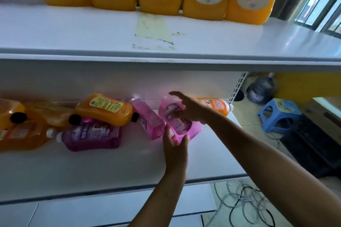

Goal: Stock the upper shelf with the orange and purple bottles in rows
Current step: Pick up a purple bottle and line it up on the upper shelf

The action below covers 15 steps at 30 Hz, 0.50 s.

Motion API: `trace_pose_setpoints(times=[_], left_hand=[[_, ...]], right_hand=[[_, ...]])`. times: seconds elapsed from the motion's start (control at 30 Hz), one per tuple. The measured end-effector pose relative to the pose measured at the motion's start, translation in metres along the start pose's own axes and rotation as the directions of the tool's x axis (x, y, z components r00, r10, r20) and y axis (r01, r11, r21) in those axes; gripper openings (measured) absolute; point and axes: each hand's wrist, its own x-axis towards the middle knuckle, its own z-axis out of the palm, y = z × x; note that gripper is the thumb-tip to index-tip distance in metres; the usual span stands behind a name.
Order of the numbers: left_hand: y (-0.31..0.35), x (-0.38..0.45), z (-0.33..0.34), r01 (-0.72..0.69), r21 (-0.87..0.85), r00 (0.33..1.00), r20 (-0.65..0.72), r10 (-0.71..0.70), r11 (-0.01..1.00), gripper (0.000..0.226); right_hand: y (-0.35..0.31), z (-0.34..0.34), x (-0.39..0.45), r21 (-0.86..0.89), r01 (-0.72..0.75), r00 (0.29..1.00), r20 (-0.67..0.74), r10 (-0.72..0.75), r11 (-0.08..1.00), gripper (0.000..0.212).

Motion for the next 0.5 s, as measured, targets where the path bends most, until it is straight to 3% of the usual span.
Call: trace_pose_setpoints(times=[0.07,0.17,0.27,0.37,0.43,0.5], left_hand=[[0.003,-0.001,-0.004,-0.097,-0.05,0.993,0.063,0.1,0.994,0.066],[0.014,-0.001,-0.012,-0.21,-0.08,0.959,0.179,0.221,0.974,0.095],[0.025,0.004,-0.026,-0.323,-0.004,0.918,0.241,0.314,0.947,0.096],[0.037,0.002,-0.046,-0.359,0.045,0.909,0.243,0.338,0.932,0.099],[0.044,-0.001,-0.068,-0.379,0.079,0.907,0.229,0.354,0.922,0.099],[0.052,-0.002,-0.098,-0.425,0.126,0.893,0.218,0.393,0.896,0.096]], right_hand=[[0.001,-0.003,-0.02,0.182,0.022,0.992,-0.128,0.001,0.983,0.07],[-0.004,-0.005,-0.053,0.526,0.064,0.973,-0.222,0.065,0.848,0.057],[-0.017,0.003,-0.077,0.646,0.195,0.947,-0.321,0.031,0.738,0.051],[-0.038,0.016,-0.085,0.589,0.304,0.918,-0.392,-0.063,0.749,0.064],[-0.056,0.022,-0.083,0.382,0.358,0.894,-0.403,-0.195,0.852,0.07],[-0.076,0.027,-0.077,0.213,0.404,0.887,-0.33,-0.323,0.89,0.072]])
